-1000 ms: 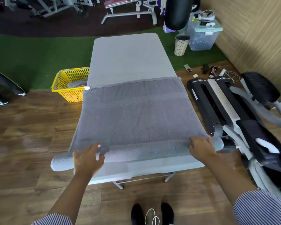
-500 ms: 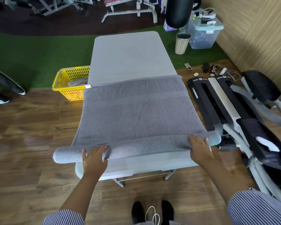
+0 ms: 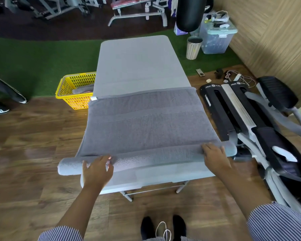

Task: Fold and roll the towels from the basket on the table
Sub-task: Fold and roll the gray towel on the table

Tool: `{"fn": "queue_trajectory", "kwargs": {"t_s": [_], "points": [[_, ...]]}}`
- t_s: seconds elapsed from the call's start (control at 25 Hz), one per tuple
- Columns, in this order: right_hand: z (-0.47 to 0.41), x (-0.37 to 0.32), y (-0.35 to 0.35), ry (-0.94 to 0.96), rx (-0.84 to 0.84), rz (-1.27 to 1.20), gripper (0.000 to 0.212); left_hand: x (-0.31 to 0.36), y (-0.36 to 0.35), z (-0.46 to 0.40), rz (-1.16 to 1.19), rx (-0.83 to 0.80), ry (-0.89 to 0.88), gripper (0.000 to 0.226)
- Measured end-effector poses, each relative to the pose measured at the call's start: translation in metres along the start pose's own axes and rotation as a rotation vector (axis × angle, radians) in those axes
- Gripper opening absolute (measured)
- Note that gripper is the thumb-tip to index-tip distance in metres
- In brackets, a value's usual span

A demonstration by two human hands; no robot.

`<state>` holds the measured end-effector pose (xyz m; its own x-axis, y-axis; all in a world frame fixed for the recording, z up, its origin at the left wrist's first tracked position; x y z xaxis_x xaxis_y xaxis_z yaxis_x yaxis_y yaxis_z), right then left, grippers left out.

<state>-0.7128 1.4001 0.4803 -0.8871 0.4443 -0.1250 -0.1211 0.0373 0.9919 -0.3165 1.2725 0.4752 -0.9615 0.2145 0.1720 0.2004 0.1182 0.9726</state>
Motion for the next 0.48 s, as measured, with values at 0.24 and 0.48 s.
{"fn": "queue_trajectory", "kwargs": {"t_s": [0.24,0.48], "points": [[0.007,0.005,-0.008,-0.022,-0.104,-0.097,0.057,0.000,-0.003,0.002,0.020,-0.160,-0.026,0.057],[0.016,0.001,-0.002,0.006,-0.014,0.052,0.047,0.005,-0.001,0.010,0.003,-0.089,-0.019,0.036]]}}
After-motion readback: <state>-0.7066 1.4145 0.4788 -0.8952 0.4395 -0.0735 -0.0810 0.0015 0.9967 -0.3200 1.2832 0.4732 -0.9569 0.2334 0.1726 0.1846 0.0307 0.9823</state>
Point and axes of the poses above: each hand's wrist, its own z-axis away from the middle knuckle, its own y-axis out of the back of the hand, x = y × z, the point moved 1 cm from there along -z, towards the middle knuckle, and after that the axes turned 13 degrees about x, right-handed, at the moved point
